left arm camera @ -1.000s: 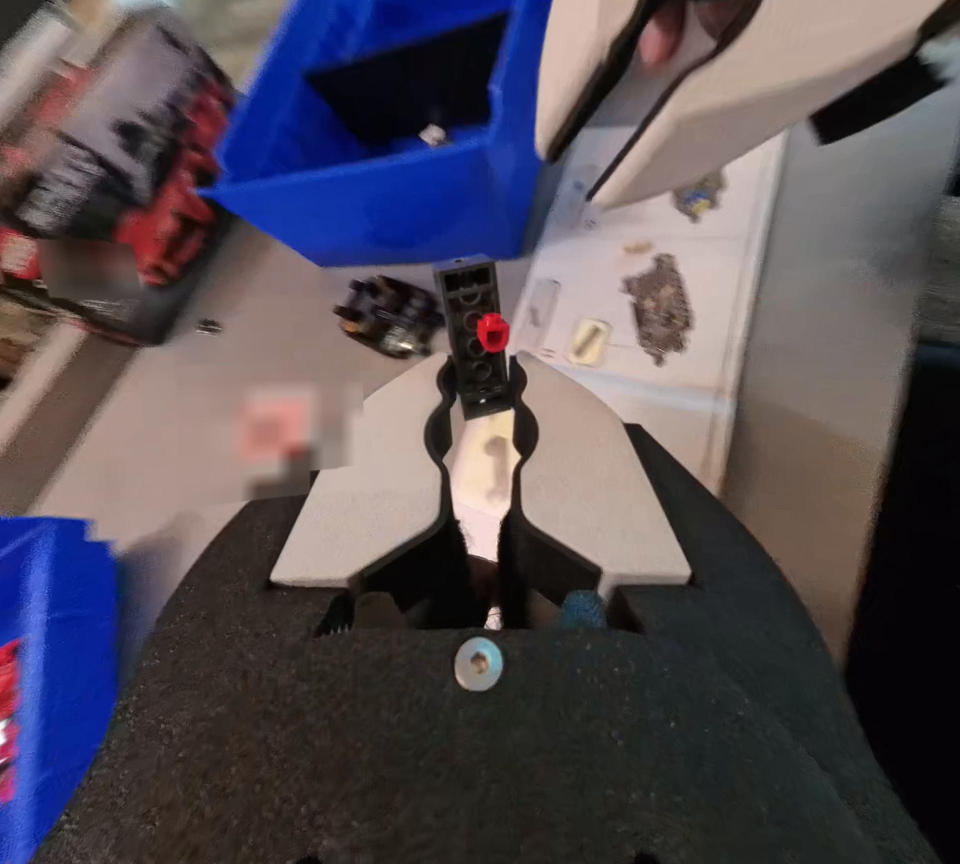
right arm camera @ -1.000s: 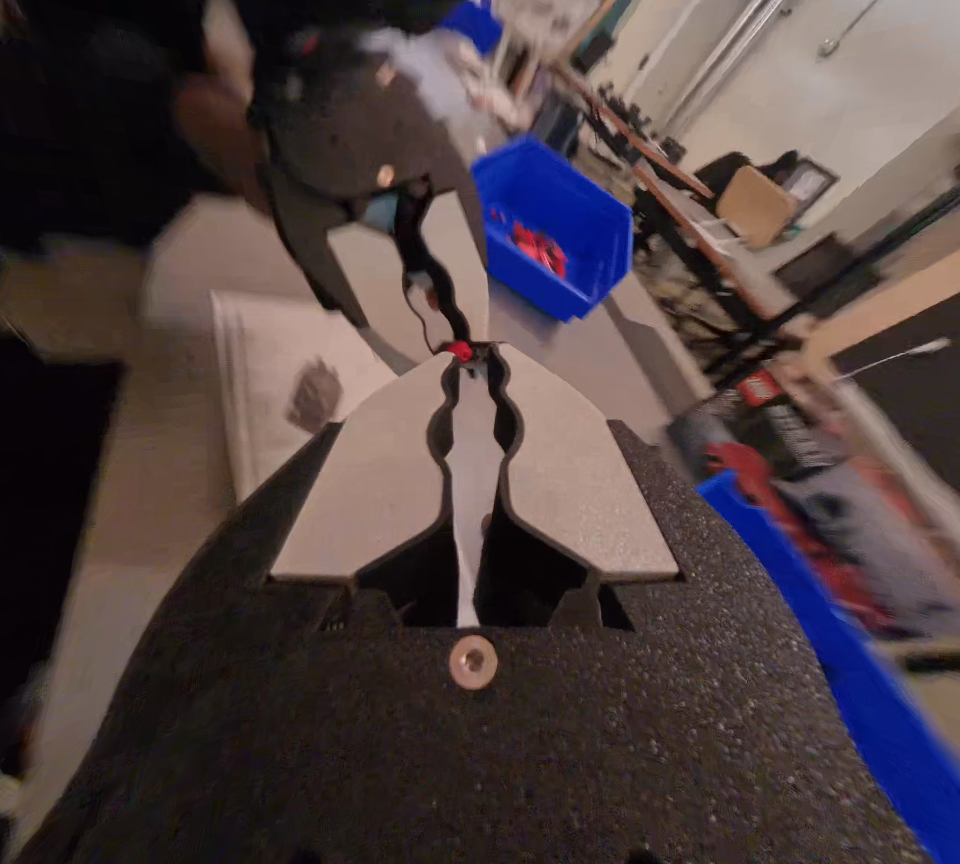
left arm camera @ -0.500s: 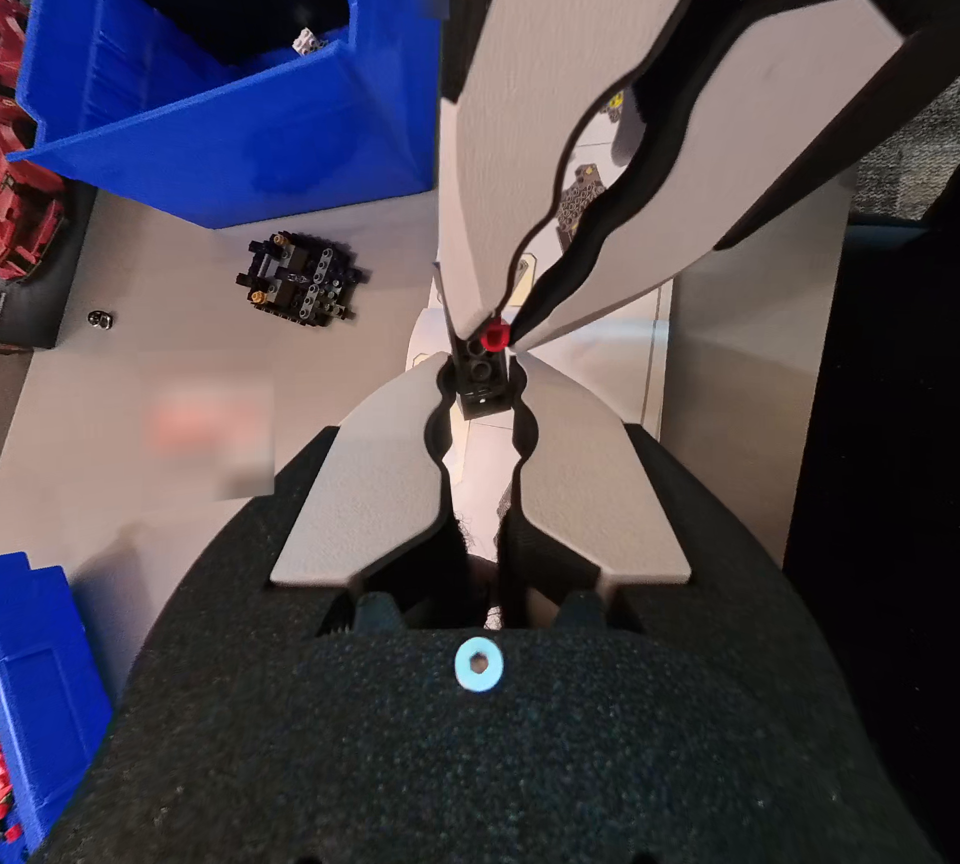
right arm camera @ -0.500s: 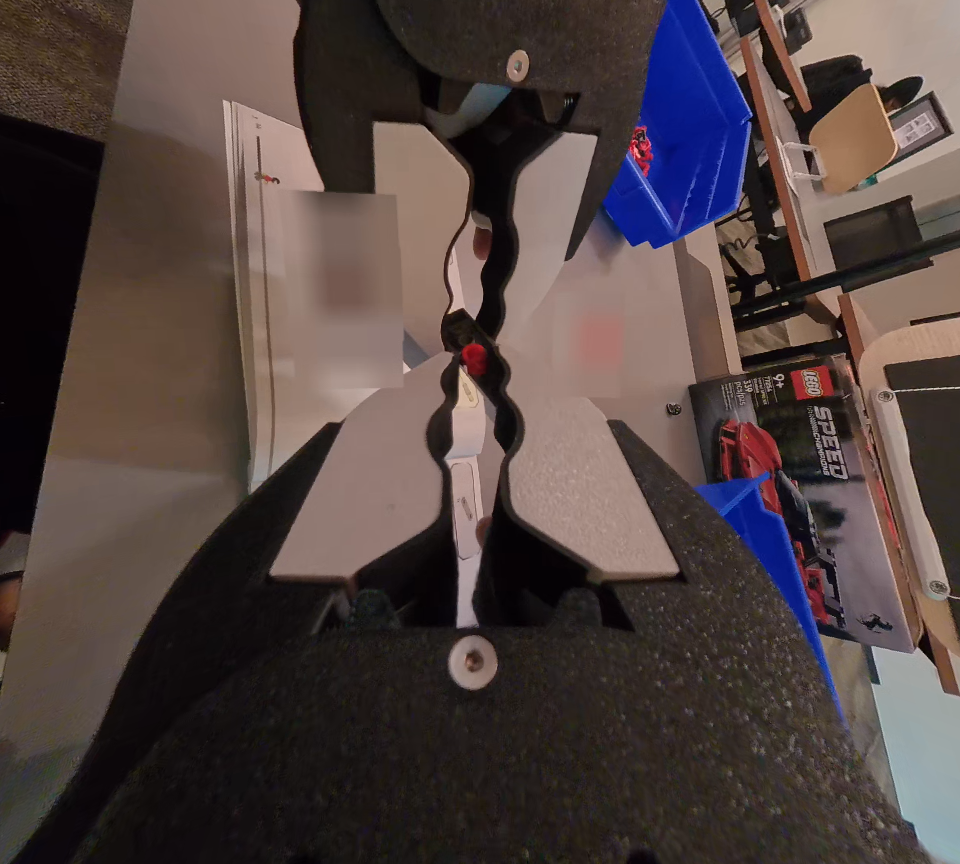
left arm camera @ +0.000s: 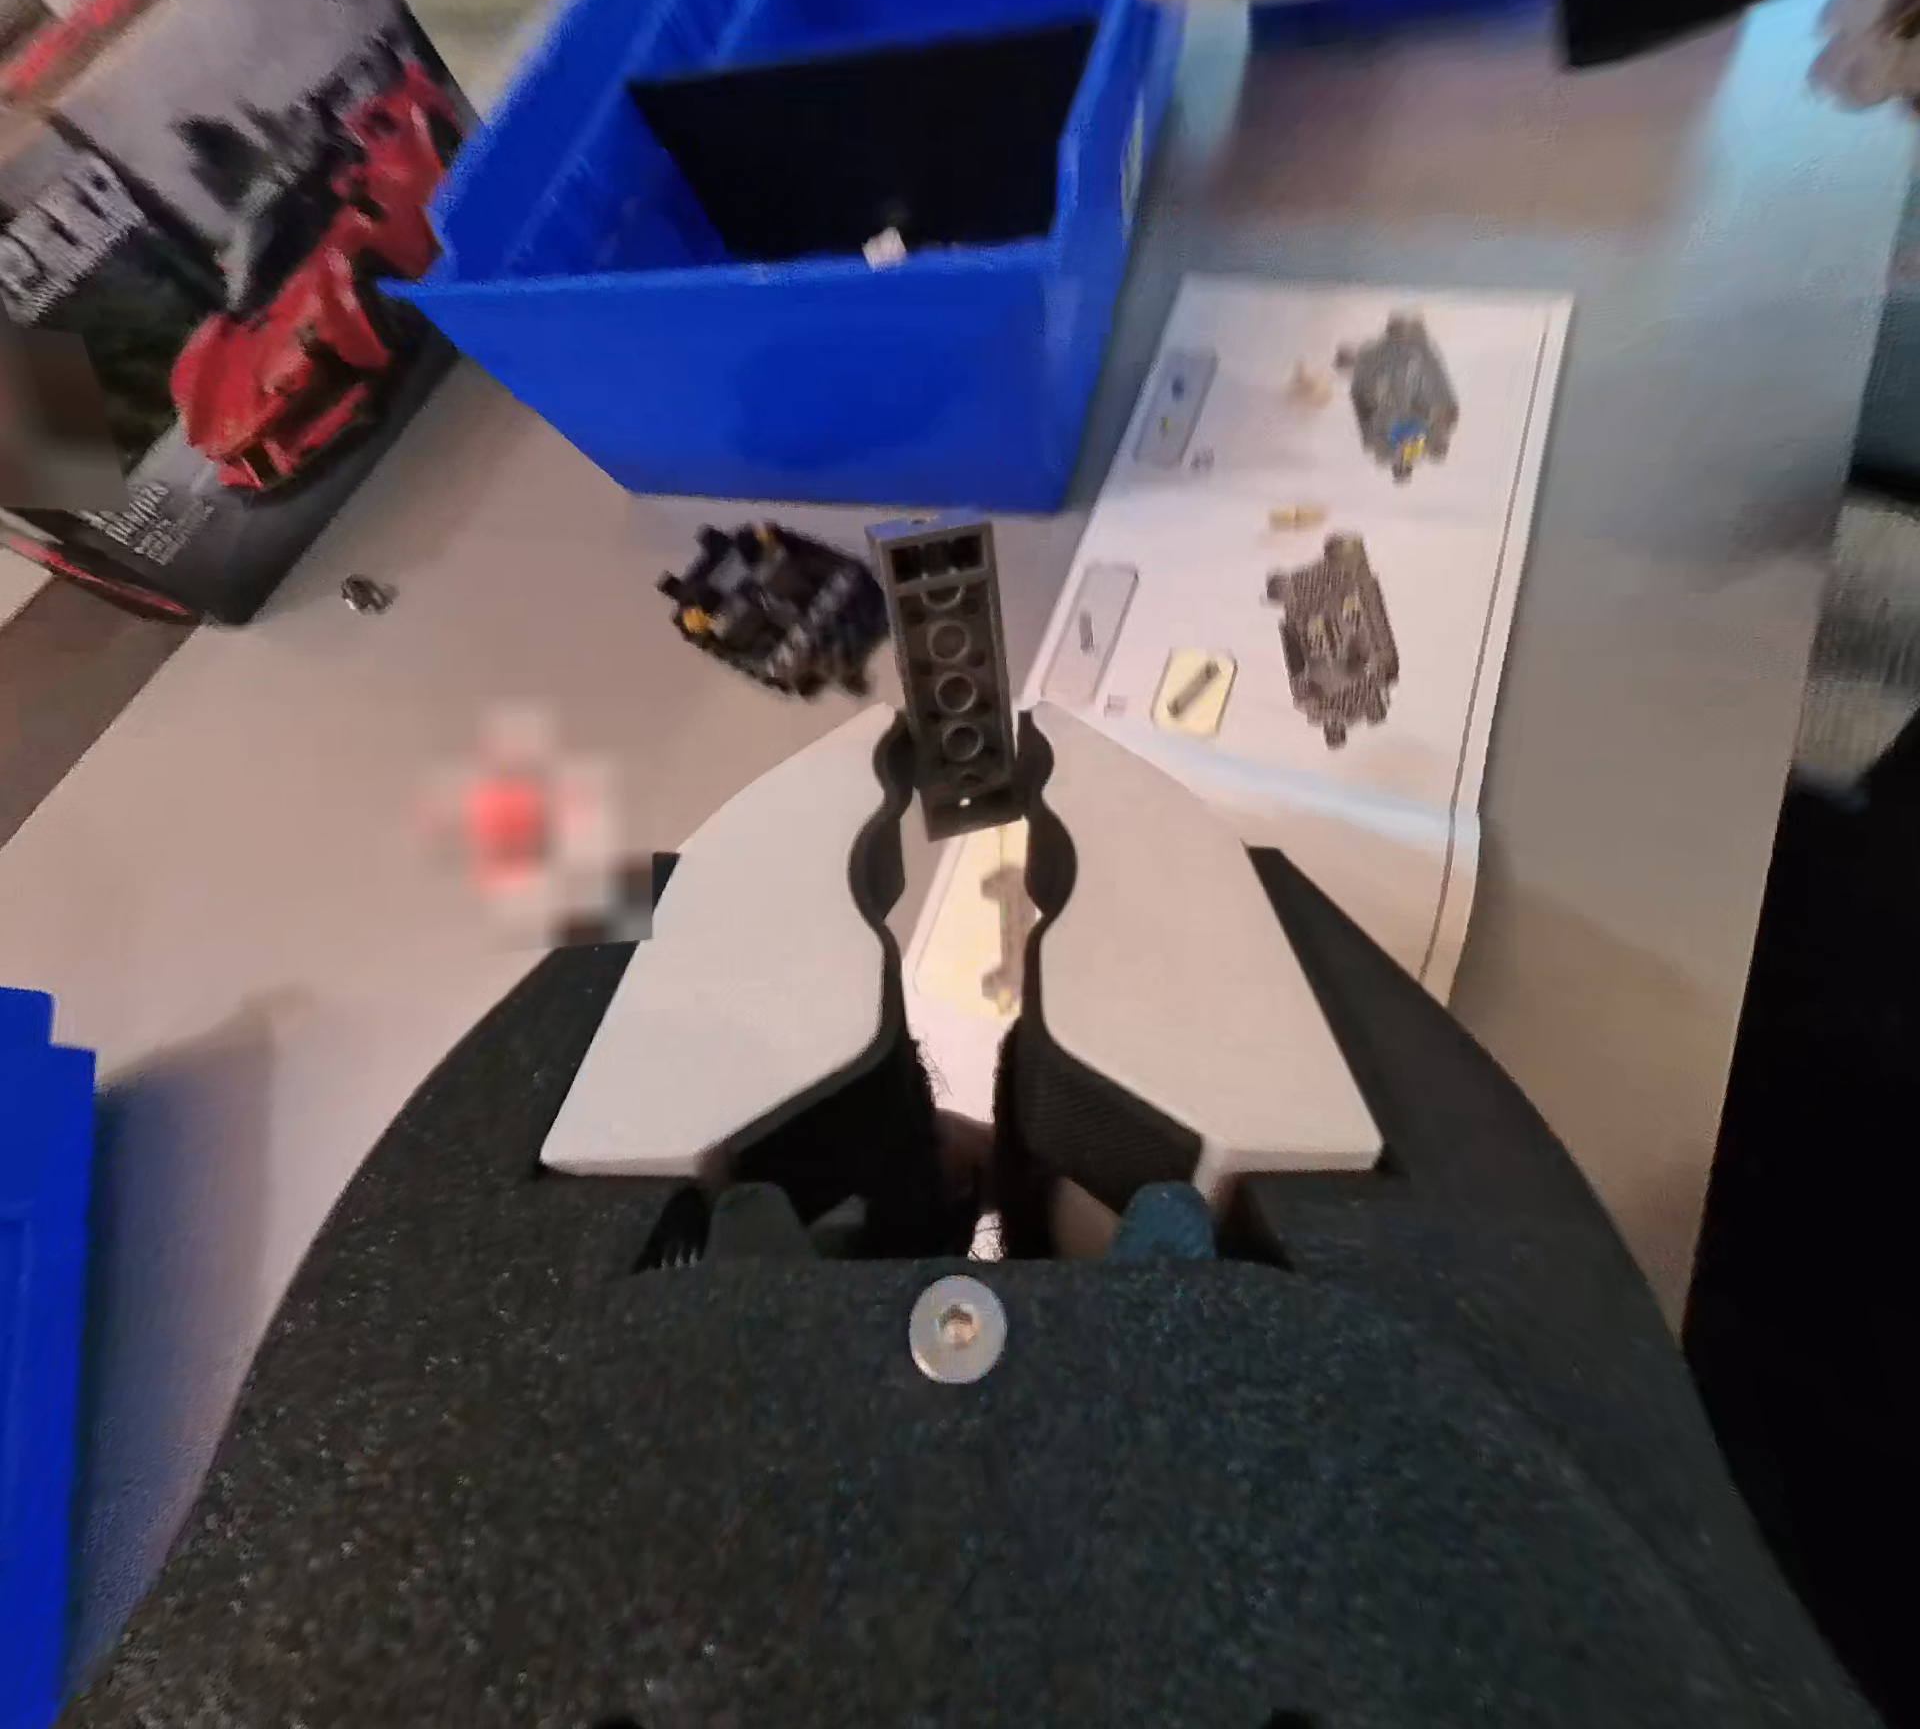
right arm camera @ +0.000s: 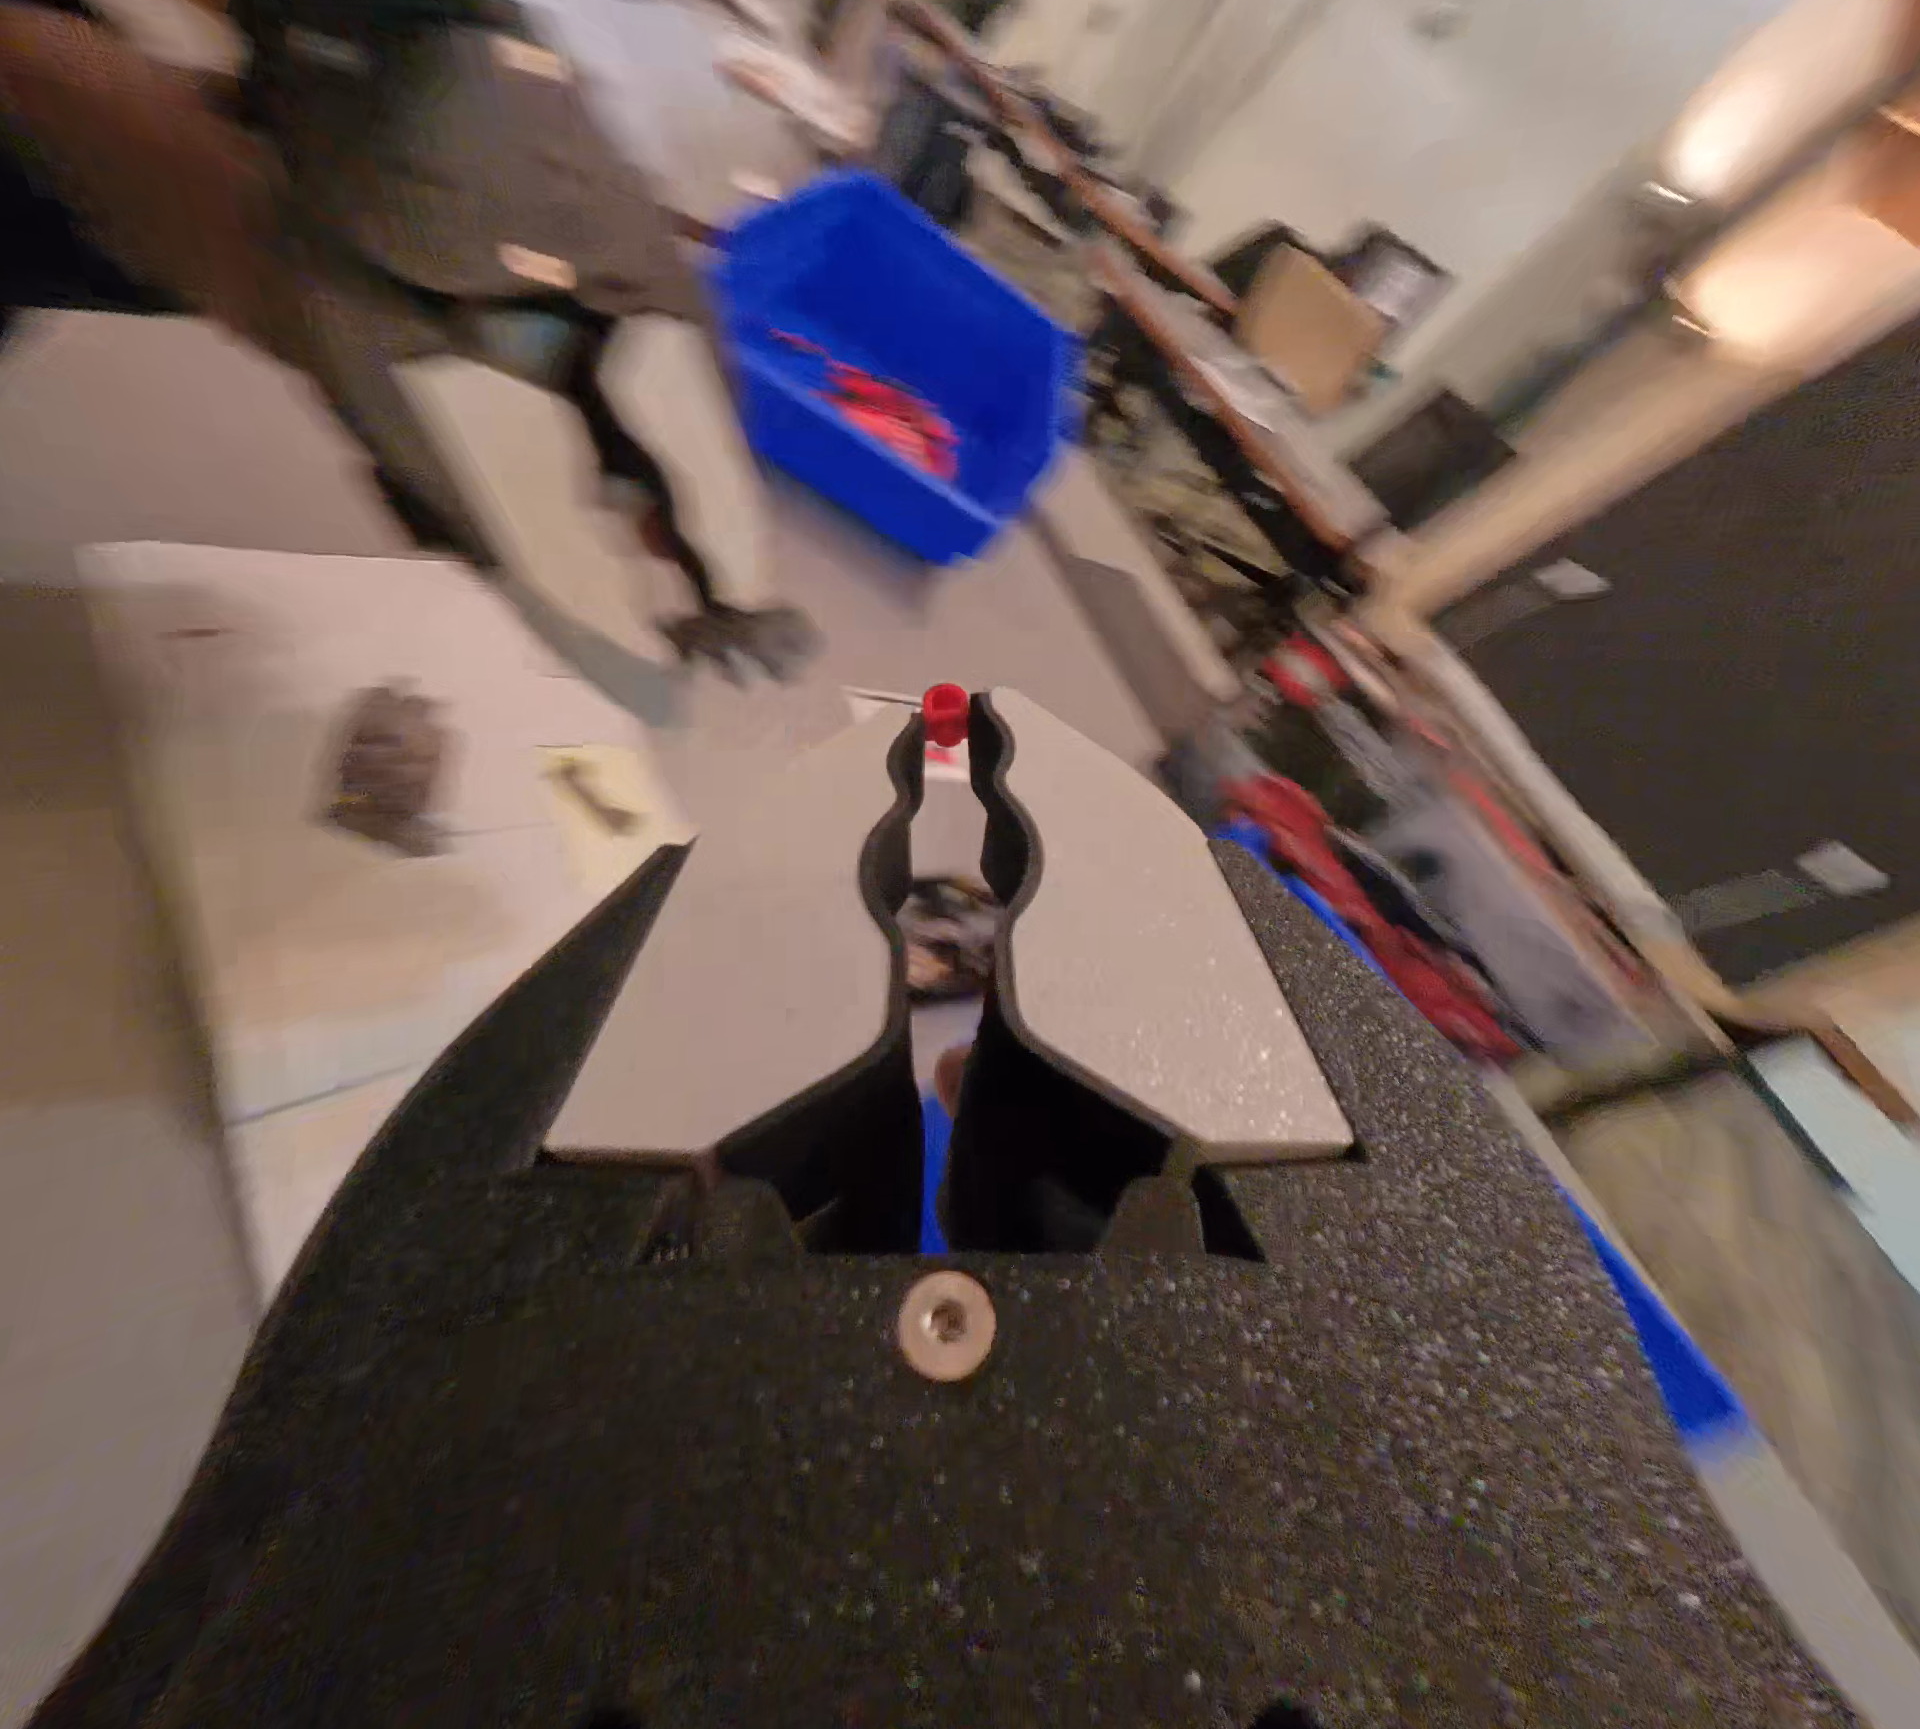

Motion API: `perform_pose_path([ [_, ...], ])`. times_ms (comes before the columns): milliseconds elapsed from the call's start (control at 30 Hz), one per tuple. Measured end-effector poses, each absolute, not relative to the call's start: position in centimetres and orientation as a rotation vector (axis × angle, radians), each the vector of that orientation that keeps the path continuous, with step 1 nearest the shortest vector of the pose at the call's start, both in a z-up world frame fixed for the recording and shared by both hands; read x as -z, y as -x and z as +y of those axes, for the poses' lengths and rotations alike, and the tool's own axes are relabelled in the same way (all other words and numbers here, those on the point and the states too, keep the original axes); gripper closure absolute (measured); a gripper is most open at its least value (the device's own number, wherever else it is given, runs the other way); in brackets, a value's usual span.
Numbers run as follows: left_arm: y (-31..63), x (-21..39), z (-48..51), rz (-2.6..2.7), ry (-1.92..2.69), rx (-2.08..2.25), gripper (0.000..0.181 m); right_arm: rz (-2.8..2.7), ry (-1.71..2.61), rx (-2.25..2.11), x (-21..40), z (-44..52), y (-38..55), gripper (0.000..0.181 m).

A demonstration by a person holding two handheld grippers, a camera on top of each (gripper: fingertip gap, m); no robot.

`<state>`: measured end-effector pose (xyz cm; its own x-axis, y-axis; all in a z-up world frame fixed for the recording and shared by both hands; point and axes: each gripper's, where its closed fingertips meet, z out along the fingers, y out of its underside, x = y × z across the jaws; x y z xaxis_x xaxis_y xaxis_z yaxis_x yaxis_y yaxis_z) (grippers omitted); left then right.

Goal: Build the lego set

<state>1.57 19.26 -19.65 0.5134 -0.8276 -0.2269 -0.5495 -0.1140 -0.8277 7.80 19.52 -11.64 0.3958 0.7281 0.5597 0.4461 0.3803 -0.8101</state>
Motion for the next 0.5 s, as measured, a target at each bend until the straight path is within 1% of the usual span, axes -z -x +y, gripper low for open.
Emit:
perform_pose_path([
  [67, -1.8, 17.4, 19.4, 1.039, 1.698, 0.507, 0.163, -1.117, 1.441, -0.154, 11.3, 23.3, -11.6, 0.173],
  [133, -1.7, 15.1, 19.2, 0.926, 1.61, 0.672, 0.163, -1.096, 1.701, -0.123, 14.3, 26.1, -14.5, 0.173],
  [167, -1.6, 14.2, 19.0, 0.883, 1.569, 0.745, 0.163, -1.08, 1.806, -0.167, 16.1, 26.9, -15.2, 0.163],
  [200, -1.5, 13.4, 18.8, 0.851, 1.536, 0.811, 0.163, -1.047, 1.881, -0.239, 17.4, 27.5, -15.4, 0.146],
  [233, -1.4, 12.9, 18.7, 0.822, 1.513, 0.862, 0.163, -1.008, 1.923, -0.311, 18.4, 27.9, -15.4, 0.136],
  [333, -1.2, 12.1, 18.6, 0.779, 1.471, 0.952, 0.163, -0.983, 1.899, -0.339, 19.1, 28.3, -15.5, 0.128],
  [400, -1.3, 12.0, 18.6, 0.759, 1.455, 0.995, 0.163, -1.066, 1.881, -0.389, 19.1, 27.1, -14.9, 0.112],
  [467, -1.4, 12.3, 18.6, 0.754, 1.464, 1.026, 0.163, -1.161, 1.868, -0.474, 19.0, 25.4, -14.4, 0.09],
  [500, -1.5, 12.5, 18.6, 0.76, 1.473, 1.027, 0.162, -1.194, 1.864, -0.467, 19.1, 24.9, -14.5, 0.087],
])
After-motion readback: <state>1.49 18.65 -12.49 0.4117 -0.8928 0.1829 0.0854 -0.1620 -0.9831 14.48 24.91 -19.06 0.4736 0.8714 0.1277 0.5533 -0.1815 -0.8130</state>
